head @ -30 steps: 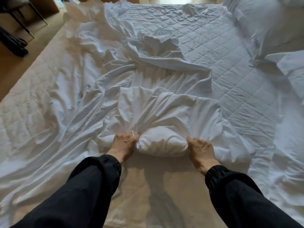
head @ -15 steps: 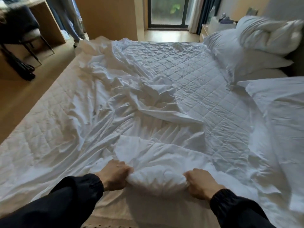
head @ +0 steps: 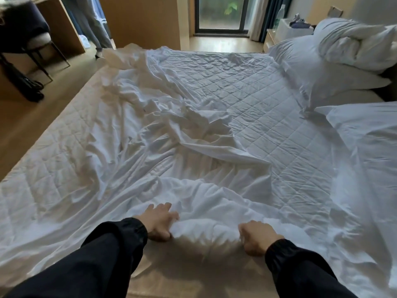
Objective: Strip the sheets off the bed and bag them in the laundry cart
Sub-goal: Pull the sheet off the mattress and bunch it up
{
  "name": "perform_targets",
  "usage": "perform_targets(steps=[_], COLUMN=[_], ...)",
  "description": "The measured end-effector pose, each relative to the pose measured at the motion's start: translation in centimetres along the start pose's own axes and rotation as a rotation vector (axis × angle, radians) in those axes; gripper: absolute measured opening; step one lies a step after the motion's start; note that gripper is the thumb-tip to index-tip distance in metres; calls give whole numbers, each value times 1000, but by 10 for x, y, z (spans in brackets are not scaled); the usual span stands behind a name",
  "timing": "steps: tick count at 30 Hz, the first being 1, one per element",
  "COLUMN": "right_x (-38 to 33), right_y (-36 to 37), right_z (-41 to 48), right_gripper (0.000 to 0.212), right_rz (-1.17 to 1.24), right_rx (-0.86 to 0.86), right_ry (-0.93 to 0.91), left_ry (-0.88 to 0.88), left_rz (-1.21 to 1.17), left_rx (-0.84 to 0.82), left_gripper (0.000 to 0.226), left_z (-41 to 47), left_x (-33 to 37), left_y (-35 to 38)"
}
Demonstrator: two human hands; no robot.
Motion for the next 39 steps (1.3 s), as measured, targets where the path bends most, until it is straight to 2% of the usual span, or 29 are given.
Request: perform_targets(steps=[2, 4, 6, 8, 9, 12, 15, 19, 24, 26, 28, 31, 33, 35, 36, 37, 39], right_x=[-3, -7, -8, -3, 0, 9, 25, 31, 34, 35, 36, 36, 36, 38, 40, 43, 52], right_y=[17, 31, 39, 41, 40, 31, 18, -1, -13, -21, -33, -57, -75, -86, -92, -96, -106], right_z=[11, 22, 33, 48, 58, 97, 133, 164, 202, 222, 245, 292, 322, 353, 365, 373, 383], right_gripper=[16, 15, 26, 52, 54, 44, 35, 23, 23, 17, 10, 40, 65, 77, 71, 56, 29], right_rz=[24, 72, 144, 194, 234, 321, 292, 288, 230, 201, 110, -8, -42, -95, -103, -106, -98], right_rx=[-146, -300, -434, -512, -525, -346, -54, 131, 239, 353, 483, 665, 639, 561, 564, 593, 661], right_ry=[-38, -91, -143, -189, -205, -180, -102, -71, -49, -32, -2, 91, 94, 122, 138, 154, 181], left_ry=[-35, -21, 19, 16, 13, 38, 66, 66, 40, 2, -69, -169, -184, -196, -215, -255, -403], left_rz=[-59, -156, -259, -268, -229, -41, 0, 9, 31, -16, -179, -440, -656, -951, -1126, -1298, -1615], left_rx=[-165, -254, -208, -59, 35, 301, 456, 470, 437, 429, 447, 428, 421, 487, 530, 587, 682], left_gripper=[67, 60, 41, 34, 32, 31, 50, 46, 82, 69, 49, 59, 72, 78, 76, 75, 85], left_z=[9, 21, 38, 61, 72, 107, 136, 165, 196, 214, 234, 266, 287, 307, 318, 331, 358], left_x=[-4, 1, 10, 13, 14, 18, 24, 22, 10, 2, -6, -19, -25, -28, -30, -32, -39], left_y=[13, 16, 7, -4, -8, -14, -21, -24, -38, -45, -55, -74, -91, -107, -115, -123, -139])
Point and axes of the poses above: each hand's wrist, its own z-axis towards the middle knuckle, its own y-axis out of the palm, x = y × z, the point moved 2 cm from there along z, towards the middle knuckle, and after that the axes turned 7 degrees about -z, right-handed, at the moved point
